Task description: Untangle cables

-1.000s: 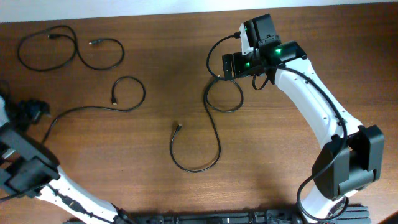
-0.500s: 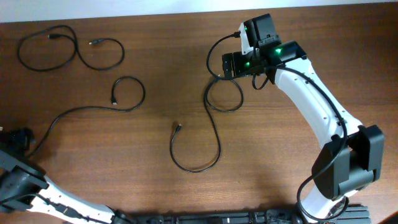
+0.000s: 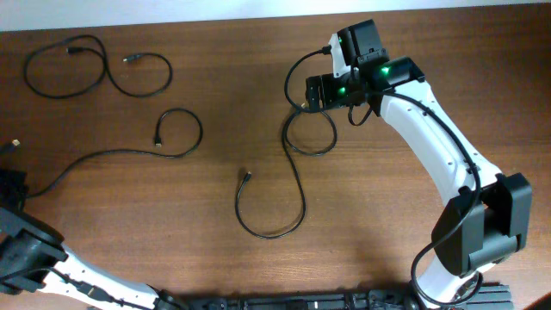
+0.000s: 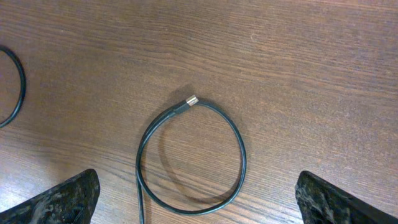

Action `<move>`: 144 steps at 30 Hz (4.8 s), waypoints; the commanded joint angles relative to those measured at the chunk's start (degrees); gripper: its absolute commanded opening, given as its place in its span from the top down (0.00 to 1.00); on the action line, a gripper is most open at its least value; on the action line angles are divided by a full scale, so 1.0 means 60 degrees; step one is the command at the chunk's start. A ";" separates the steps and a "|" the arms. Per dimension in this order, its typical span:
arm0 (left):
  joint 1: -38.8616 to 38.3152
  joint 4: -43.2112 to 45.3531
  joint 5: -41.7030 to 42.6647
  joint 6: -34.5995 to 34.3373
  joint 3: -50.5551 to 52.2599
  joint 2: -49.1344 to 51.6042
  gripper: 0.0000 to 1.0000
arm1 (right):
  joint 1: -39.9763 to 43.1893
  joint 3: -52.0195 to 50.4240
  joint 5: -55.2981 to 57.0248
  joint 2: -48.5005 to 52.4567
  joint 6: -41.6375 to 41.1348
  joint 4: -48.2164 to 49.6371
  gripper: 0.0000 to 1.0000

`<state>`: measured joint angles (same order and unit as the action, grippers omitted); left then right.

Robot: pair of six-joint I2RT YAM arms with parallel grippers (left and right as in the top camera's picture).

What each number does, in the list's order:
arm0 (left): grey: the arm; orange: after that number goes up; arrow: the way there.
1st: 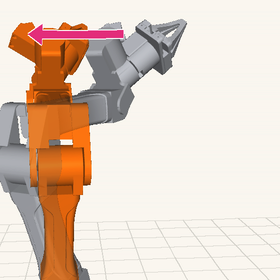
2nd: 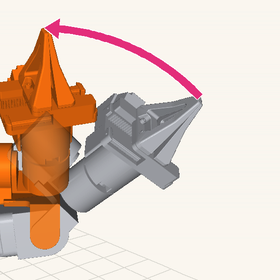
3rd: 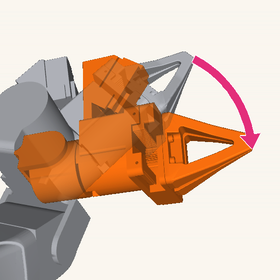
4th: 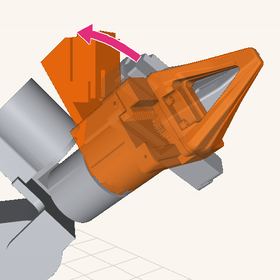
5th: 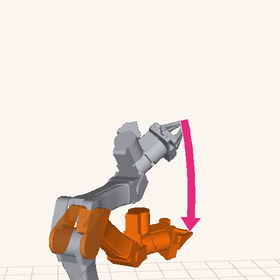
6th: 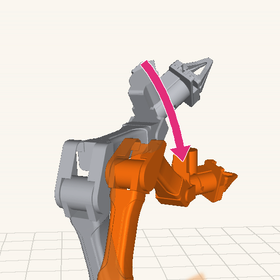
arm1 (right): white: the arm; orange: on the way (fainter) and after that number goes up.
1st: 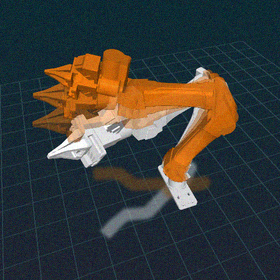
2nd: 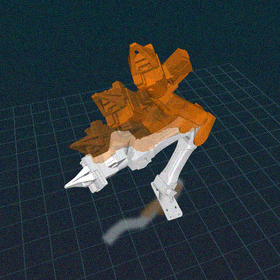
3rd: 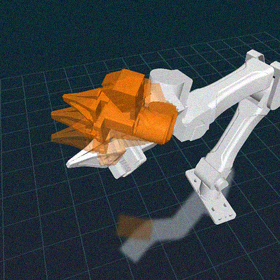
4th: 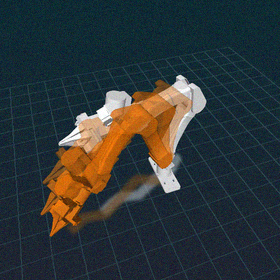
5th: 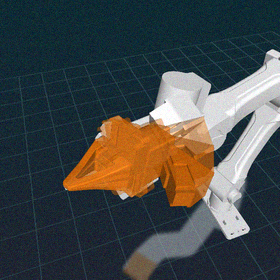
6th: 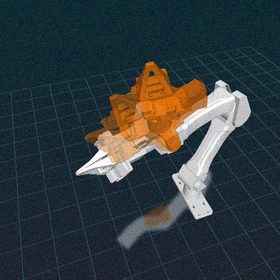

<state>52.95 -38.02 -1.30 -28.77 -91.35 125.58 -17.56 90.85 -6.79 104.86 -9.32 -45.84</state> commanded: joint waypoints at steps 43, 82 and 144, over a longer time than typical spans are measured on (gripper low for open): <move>-1.3304 -0.4200 0.2827 0.4189 -0.2233 -0.0492 0.01 | 0.4003 -0.0310 -0.0510 0.0087 -0.0535 -0.1399 0.02; -1.4775 -0.3588 -0.0219 -0.1566 -0.2226 0.1464 0.43 | 0.4288 -0.0310 -0.0510 0.0087 -0.0535 -0.1395 0.01; 0.1290 -0.7490 -0.0423 -0.7759 -0.3071 -0.0667 0.98 | 0.4288 -0.0310 -0.0510 0.0087 -0.0535 -0.1395 0.02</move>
<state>59.48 -83.22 -3.97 -73.58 -110.59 119.44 7.86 89.12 -10.17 104.97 -12.08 -54.22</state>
